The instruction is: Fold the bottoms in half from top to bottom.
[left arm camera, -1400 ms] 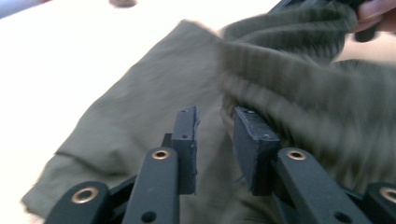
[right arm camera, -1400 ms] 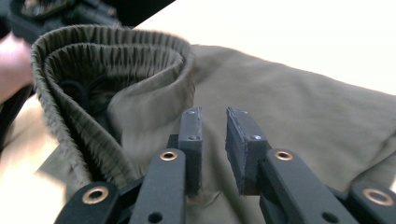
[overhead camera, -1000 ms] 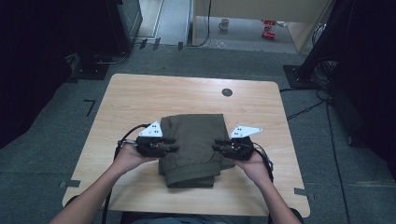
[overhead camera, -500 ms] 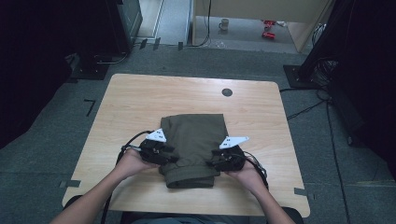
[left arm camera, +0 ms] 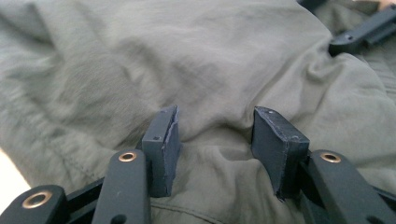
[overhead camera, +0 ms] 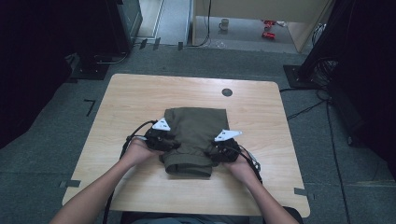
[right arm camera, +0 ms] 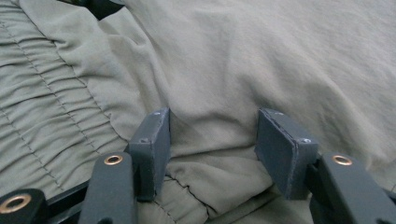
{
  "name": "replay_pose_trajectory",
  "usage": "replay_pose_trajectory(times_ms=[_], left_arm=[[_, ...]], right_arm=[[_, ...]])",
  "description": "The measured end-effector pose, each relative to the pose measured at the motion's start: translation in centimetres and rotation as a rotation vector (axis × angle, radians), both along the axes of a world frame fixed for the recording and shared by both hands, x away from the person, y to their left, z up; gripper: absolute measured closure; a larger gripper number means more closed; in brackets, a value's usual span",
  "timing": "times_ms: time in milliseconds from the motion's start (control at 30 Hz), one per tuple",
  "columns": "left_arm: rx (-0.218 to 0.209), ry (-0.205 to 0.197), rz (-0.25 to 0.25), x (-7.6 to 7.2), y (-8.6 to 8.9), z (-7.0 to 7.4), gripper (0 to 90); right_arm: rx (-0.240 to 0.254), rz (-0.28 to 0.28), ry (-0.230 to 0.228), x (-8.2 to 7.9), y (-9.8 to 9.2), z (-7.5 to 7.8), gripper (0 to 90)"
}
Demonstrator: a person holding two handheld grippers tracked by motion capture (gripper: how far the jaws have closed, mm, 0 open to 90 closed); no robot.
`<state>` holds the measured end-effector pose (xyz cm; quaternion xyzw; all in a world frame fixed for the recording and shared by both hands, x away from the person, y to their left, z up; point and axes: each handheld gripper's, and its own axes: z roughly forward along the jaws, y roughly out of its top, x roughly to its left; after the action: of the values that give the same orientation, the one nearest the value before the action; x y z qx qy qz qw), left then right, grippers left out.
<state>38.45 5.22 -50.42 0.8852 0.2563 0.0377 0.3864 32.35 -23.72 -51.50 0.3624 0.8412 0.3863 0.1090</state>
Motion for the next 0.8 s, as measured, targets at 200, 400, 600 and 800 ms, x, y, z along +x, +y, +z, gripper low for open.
replay_pose_trajectory(times_ms=[200,400,600,800], left_arm=[[-0.002,-0.017,0.055,2.1,-0.2,-0.1,51.0],[-0.037,-0.035,0.104,3.2,-0.1,-0.5,50.2],[-0.057,-0.047,0.138,4.2,0.0,-0.7,49.3],[-0.078,-0.032,0.150,4.2,0.2,-0.3,47.9]], right_arm=[[-0.009,-0.046,-0.026,1.8,0.3,-0.1,45.4],[-0.004,-0.073,-0.040,3.7,0.2,-0.3,45.0],[0.011,-0.106,-0.053,4.9,0.3,-0.5,45.4],[0.014,-0.116,-0.047,4.9,0.4,-0.4,45.8]])
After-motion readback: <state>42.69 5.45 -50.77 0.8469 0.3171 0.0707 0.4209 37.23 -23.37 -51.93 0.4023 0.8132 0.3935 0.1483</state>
